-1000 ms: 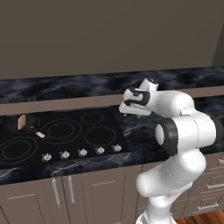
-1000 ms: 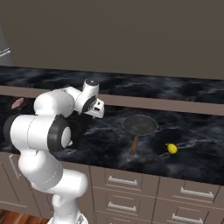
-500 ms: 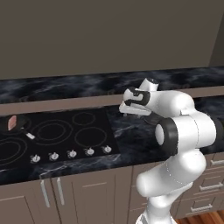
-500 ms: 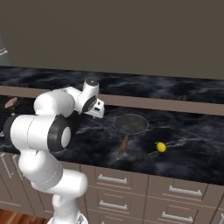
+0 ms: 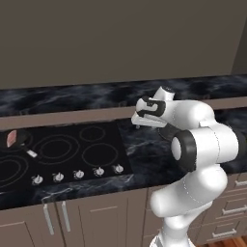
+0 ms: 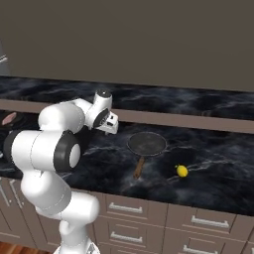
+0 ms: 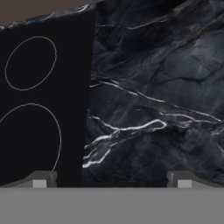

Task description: Place both pans onto different burners. Then place the lemon and the steak on different pans.

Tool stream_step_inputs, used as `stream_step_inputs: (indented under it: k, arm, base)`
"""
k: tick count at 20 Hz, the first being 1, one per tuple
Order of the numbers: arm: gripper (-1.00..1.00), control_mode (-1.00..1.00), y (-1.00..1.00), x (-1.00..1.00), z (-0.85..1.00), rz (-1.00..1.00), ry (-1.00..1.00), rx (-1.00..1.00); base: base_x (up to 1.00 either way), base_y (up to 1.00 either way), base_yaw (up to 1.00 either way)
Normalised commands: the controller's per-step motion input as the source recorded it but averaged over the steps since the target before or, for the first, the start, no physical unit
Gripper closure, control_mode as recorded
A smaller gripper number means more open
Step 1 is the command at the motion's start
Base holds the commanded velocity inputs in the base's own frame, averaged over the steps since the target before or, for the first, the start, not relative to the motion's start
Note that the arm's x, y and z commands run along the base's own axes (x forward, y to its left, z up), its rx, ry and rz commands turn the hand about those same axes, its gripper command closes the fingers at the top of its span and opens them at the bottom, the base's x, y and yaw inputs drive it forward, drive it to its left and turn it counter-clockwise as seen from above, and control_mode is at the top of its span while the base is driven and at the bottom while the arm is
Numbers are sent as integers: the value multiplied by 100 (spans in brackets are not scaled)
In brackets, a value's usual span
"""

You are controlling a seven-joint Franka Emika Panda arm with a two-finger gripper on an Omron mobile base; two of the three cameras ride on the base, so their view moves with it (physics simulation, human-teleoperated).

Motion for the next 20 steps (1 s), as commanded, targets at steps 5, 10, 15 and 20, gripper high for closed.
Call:
stream_step_inputs:
  k: [5, 10, 15, 20]
  arm:
    - [-100, 100, 0, 0, 0, 0, 0, 0]
    - [-100, 100, 0, 0, 0, 0, 0, 0]
    - [-100, 100, 0, 0, 0, 0, 0, 0]
    - [-100, -100, -10, 0, 0, 0, 0, -7]
  base:
    - [14, -4, 0]
    - [0, 0, 0]
    - [0, 0, 0]
    - [0, 0, 0]
